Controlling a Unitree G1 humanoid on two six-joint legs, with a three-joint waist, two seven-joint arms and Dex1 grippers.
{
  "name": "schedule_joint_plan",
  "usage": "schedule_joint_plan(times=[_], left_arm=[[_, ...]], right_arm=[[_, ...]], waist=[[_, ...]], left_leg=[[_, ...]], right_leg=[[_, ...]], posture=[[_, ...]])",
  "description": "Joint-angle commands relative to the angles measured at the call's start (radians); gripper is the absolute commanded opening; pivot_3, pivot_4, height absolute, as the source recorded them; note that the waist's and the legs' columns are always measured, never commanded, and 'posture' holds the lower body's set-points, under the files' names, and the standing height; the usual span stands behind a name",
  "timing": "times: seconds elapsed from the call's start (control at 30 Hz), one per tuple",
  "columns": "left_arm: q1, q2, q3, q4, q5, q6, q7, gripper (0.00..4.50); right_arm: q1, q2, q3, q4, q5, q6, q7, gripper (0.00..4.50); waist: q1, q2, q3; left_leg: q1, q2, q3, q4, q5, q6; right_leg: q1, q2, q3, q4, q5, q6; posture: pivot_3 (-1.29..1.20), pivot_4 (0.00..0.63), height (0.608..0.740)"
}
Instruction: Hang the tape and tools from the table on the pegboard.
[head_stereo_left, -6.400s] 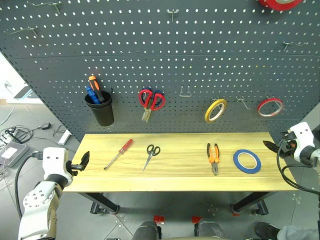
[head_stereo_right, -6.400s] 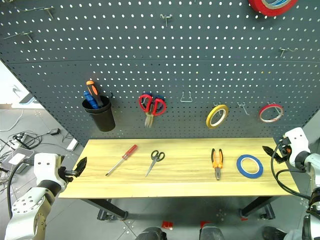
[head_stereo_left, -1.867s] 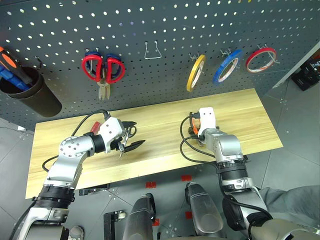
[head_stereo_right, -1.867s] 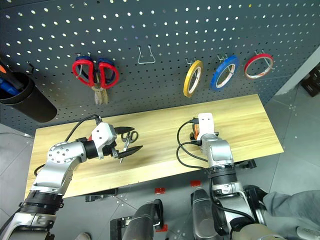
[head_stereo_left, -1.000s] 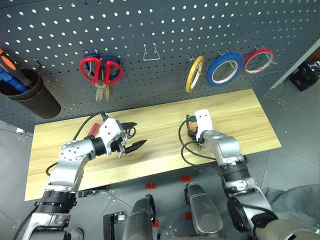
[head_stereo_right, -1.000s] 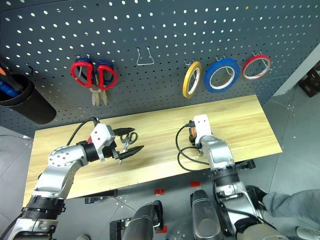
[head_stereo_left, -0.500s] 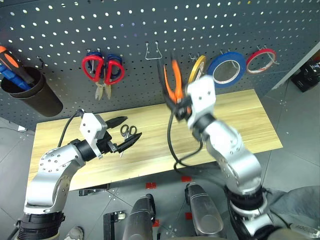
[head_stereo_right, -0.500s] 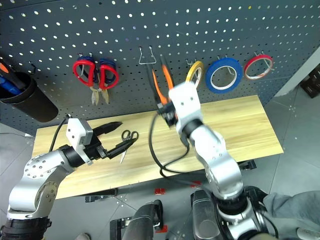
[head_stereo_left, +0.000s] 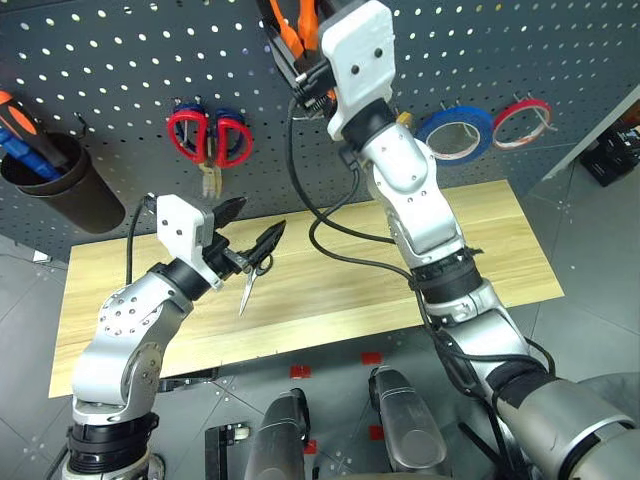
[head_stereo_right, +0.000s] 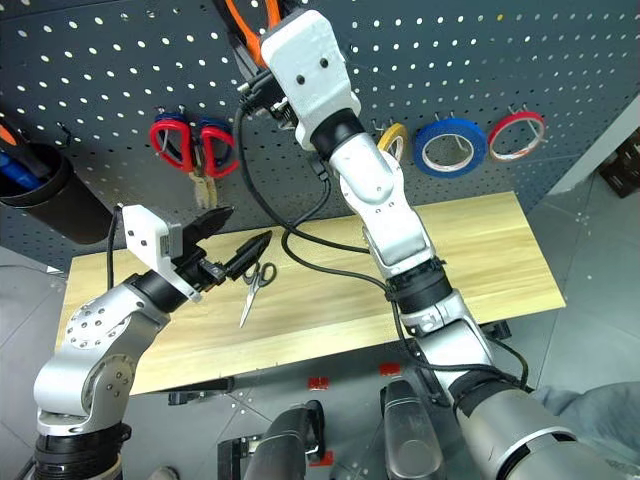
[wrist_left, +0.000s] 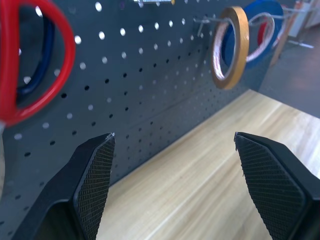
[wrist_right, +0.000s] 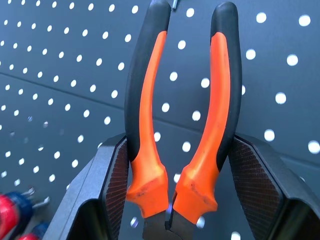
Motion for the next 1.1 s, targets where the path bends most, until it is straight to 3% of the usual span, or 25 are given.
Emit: schedule_joint_plan(times=[0.03, 0.57, 1.1], left_arm=[[-0.021, 0.0, -0.017, -0.014, 0.024, -0.016, 0.007, 4.01], [-0.112, 0.007, -0.028, 0.065, 0.113, -0.044, 0.007, 4.01], [-0.084, -0.016, -0.044, 0.138, 0.187, -0.097, 0.024, 4.01]], right_arm=[[-0.072, 0.015, -0.024, 0.075, -0.008, -0.116, -0.014, 2.69], [-0.178, 0.016, -0.048, 0.504, -0.05, -0.312, -0.05, 2.69], [0.009, 0.017, -0.043, 0.323, -0.061, -0.226, -0.024, 2.69]], waist=[[0.0, 0.0, 0.0], [0.002, 0.0, 0.0], [0.002, 0.0, 0.0]], left_leg=[[0.0, 0.0, 0.0, 0.0, 0.0, 0.0], [0.0, 0.0, 0.0, 0.0, 0.0, 0.0], [0.0, 0.0, 0.001, 0.0, 0.0, 0.0]], right_leg=[[0.0, 0.0, 0.0, 0.0, 0.0, 0.0], [0.0, 0.0, 0.0, 0.001, 0.0, 0.0], [0.0, 0.0, 0.0, 0.001, 0.0, 0.0]], posture=[[-0.16, 0.303, 0.74], [-0.14, 0.314, 0.74], [-0.16, 0.316, 0.74]])
